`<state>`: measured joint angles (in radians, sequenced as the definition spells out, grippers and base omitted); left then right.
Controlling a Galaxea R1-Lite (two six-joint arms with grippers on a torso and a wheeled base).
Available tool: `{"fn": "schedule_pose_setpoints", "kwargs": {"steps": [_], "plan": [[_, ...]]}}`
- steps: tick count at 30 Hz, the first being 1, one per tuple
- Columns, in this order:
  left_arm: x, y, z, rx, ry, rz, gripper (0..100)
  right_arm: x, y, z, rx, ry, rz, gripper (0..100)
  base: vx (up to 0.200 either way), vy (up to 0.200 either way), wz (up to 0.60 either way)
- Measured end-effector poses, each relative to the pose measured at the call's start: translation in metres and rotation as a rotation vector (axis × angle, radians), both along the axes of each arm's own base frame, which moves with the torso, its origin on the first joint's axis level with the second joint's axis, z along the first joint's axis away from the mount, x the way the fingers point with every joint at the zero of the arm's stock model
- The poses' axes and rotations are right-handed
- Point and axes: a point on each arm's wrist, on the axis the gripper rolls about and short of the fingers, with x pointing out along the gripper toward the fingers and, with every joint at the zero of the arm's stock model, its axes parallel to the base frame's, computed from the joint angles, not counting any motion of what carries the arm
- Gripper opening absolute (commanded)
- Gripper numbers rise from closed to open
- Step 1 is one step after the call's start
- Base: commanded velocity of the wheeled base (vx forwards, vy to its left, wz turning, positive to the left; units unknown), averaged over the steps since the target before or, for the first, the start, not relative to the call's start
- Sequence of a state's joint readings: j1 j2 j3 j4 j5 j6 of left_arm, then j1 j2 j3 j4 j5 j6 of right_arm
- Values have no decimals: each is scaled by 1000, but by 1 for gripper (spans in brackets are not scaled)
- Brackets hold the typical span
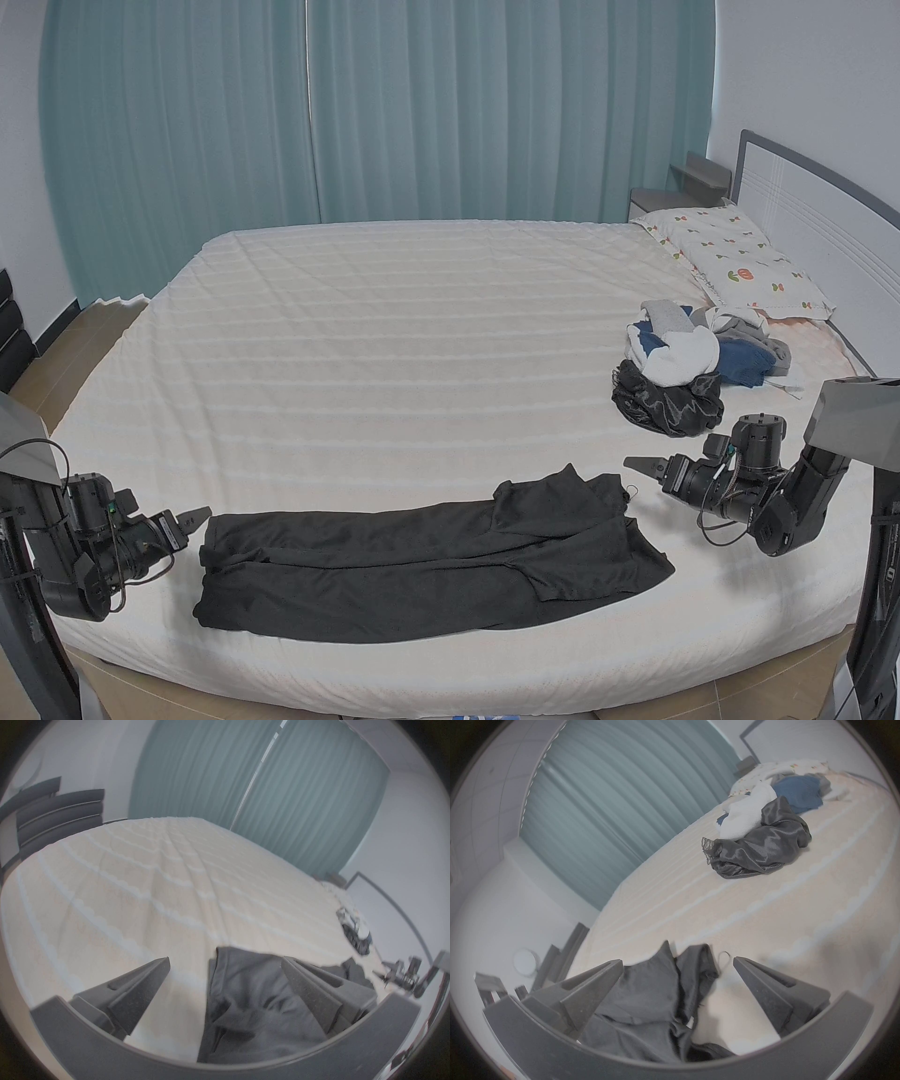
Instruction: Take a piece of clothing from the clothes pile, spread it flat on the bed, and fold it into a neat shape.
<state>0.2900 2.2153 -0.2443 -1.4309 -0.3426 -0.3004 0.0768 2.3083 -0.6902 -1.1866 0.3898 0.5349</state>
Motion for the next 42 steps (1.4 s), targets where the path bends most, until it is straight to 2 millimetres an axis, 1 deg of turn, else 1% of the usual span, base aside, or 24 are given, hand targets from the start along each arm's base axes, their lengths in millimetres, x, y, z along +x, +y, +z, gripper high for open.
{"fn": "schedule_pose_setpoints", "kwargs": {"steps": [4, 8, 13, 16, 19, 26, 27, 32, 42], "plan": [[11, 1, 10, -62, -30, 32, 100, 11, 2, 6, 86, 8, -32, 100, 0, 0, 0], [25, -4, 10, -150, 36, 47, 100, 22, 7, 5, 145, 26, -45, 100, 0, 0, 0], [44, -13, 10, -253, 143, 68, 100, 33, 12, -2, 208, 59, -61, 100, 0, 0, 0], [53, -16, 9, -279, 202, 70, 100, 37, 13, -9, 232, 81, -64, 100, 0, 0, 0], [64, -18, 8, -290, 218, 67, 100, 38, 13, -17, 252, 107, -60, 100, 0, 0, 0], [77, -20, -1, -291, 225, 61, 100, 37, 13, -25, 269, 116, -63, 100, 0, 0, 0], [78, -20, -2, -291, 228, 61, 0, 36, 14, -26, 268, 120, -64, 100, 0, 0, 0], [79, -19, -7, -281, 239, 78, 0, 34, 16, -28, 263, 128, -63, 100, 0, 0, 0], [77, -15, -10, -262, 245, 147, 0, 33, 16, -28, 260, 128, -66, 100, 0, 0, 0]]}}
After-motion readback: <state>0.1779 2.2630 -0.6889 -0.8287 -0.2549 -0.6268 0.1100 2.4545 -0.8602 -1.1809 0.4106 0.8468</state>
